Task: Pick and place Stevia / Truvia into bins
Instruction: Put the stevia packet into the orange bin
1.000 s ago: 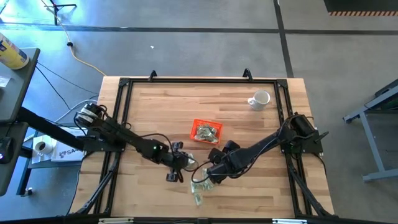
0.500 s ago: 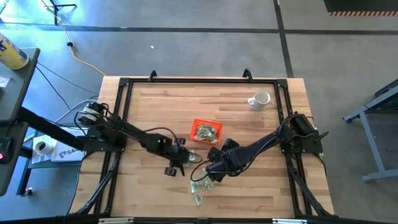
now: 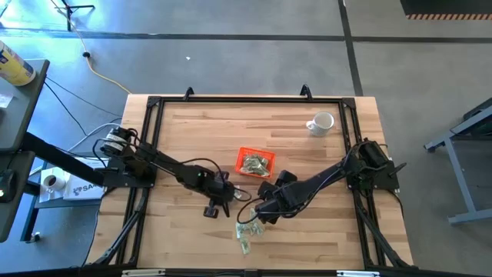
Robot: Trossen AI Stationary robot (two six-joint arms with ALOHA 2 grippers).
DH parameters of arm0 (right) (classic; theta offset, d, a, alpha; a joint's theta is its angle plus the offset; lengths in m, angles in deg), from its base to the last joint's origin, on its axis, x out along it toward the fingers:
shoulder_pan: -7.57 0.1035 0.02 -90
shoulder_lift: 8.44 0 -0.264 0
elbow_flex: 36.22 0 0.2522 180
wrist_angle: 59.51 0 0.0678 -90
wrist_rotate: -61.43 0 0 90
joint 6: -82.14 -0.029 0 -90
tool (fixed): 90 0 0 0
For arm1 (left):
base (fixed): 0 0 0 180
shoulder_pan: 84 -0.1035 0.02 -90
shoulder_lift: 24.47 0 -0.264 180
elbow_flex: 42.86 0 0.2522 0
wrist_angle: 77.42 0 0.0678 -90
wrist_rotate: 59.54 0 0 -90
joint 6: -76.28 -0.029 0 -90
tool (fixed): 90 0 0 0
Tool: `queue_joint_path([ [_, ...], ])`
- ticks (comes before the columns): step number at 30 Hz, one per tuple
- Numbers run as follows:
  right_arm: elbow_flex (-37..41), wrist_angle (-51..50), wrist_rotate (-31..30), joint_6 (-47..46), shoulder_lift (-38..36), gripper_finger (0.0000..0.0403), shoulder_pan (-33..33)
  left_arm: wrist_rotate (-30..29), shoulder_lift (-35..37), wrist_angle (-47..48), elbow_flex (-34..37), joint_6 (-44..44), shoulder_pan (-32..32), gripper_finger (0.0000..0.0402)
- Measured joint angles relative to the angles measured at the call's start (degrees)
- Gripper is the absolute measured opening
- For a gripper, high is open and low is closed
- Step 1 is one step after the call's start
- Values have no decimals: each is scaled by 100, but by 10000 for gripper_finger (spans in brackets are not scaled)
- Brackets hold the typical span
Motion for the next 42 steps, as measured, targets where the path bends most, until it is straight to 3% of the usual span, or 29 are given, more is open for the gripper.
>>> queue_joint_path([
  [5, 0, -5, -131, -13, 0, 248, 28, 100, 158, 773, -363, 143, 0, 29],
  [10, -2, -195, -501, -267, -57, 247, 368, 63, 511, 1414, -873, 101, -4, 31],
  [14, -4, -792, -583, -1028, -223, 247, 695, -312, 833, 1600, -1349, -312, -161, 38],
  [19, -4, -1874, -539, -2451, -461, 247, 1117, -439, 853, 1374, -1654, -1007, -1146, 30],
  [23, -4, -2282, -225, -2903, -538, 247, 1359, 223, 492, 798, -1647, -1377, -2130, 32],
  [27, 13, -2363, -93, -2907, -533, 247, 1461, 798, 170, 296, -1649, -1172, -2618, 75],
  [33, 443, -2063, 178, -2674, -533, 247, 1346, 1058, 33, 282, -1665, -228, -2487, 176],
  [38, 834, -1354, 272, -2277, -628, 247, 1175, 605, 351, 1660, -1656, 23, -2155, 237],
  [42, 1007, -974, 13, -2101, -779, 247, 1034, 573, 717, 2703, -1490, -178, -1568, 246],
])
